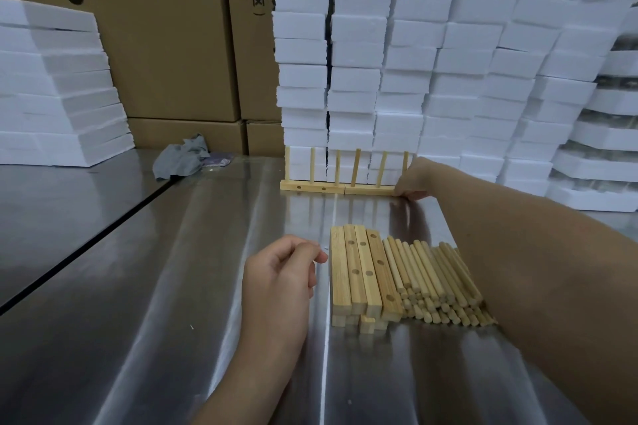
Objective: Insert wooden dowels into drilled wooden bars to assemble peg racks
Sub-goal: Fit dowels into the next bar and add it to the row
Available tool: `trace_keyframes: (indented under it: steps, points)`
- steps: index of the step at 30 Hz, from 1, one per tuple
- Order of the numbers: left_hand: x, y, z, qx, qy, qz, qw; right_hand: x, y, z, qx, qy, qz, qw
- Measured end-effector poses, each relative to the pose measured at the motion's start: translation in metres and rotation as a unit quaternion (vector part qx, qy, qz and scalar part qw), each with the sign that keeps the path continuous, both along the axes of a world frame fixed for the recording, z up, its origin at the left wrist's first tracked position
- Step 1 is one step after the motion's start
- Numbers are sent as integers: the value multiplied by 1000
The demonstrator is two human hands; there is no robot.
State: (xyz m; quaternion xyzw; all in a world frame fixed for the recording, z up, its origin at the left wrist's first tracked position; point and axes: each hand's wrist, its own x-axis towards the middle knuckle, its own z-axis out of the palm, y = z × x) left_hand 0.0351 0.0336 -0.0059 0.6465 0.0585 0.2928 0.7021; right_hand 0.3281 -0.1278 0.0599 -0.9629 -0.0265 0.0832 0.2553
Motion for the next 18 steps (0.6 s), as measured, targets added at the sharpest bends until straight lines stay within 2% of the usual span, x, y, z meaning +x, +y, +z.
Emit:
trace_keyframes:
  steps: [4, 8, 11, 13, 16, 18]
  points:
    - [2, 0, -3, 14, 11, 3, 1000, -16, -22, 26, 20, -28, -9, 999]
    - [0, -2, -4, 63, 10, 11, 998, -53, -53, 68, -1, -67, 16, 998]
    - [-2, -4, -2, 94, 13, 0, 996, -101, -74, 91, 9, -157, 33, 987]
    - [-2, -6, -3, 104, 21, -2, 994, -144, -89, 87, 65, -250, 42, 965]
    - [-2, -9, -4, 142, 41, -6, 989, -213, -112, 53, 168, -389, 29, 905]
    - [-4, -10, -4, 182, 47, -16, 982, -242, -130, 19, 205, -449, -8, 869]
